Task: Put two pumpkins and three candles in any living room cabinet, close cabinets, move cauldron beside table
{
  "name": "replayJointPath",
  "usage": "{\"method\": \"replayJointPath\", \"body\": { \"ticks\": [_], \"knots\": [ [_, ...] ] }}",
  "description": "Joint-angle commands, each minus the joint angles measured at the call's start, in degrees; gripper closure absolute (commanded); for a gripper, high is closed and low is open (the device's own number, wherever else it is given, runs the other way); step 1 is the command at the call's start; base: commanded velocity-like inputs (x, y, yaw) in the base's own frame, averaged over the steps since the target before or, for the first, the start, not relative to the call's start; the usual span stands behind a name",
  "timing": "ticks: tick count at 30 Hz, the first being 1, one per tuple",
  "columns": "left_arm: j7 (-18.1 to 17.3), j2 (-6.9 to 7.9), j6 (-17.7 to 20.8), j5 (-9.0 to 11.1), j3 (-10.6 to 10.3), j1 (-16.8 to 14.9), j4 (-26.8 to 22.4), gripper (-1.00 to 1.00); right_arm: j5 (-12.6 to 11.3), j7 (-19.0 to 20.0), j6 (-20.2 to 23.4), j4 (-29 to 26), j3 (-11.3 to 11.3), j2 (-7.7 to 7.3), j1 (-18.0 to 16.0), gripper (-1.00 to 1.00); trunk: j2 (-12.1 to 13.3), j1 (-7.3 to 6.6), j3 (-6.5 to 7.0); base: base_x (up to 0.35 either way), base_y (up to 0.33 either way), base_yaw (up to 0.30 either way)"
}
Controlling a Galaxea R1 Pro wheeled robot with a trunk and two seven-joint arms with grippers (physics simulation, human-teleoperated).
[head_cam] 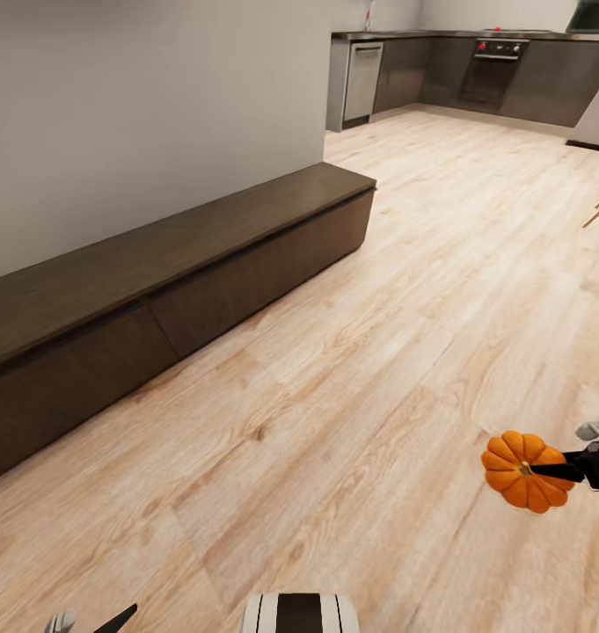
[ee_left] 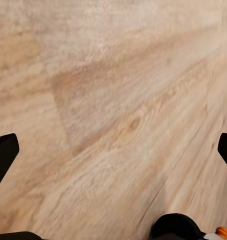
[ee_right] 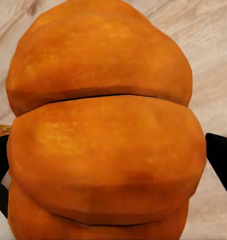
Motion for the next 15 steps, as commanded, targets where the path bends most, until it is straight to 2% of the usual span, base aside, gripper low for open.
{"method": "replayJointPath", "body": {
  "ticks": [1,7,15],
  "knots": [
    [-0.2,-0.04,0.3,-0.1,0.1,0.0,0.0,-1.0,-0.2,0.5,0.6,-0.1,-0.2,-0.7,0.0,1.0,0.0,-0.03,0.19,0.0,0.0,0.0],
    [-0.2,-0.19,0.3,-0.1,0.1,0.0,0.0,-1.0,-1.4,0.5,0.7,-1.5,-0.2,-3.75,0.0,1.0,0.1,-0.18,1.52,0.0,0.0,0.0],
    [-0.2,-0.21,0.4,-0.1,0.1,0.0,0.0,-1.0,-4.0,0.5,2.0,-3.8,-0.2,-4.99,0.0,1.0,0.2,-0.39,3.29,0.0,0.0,0.0]
  ]
}}
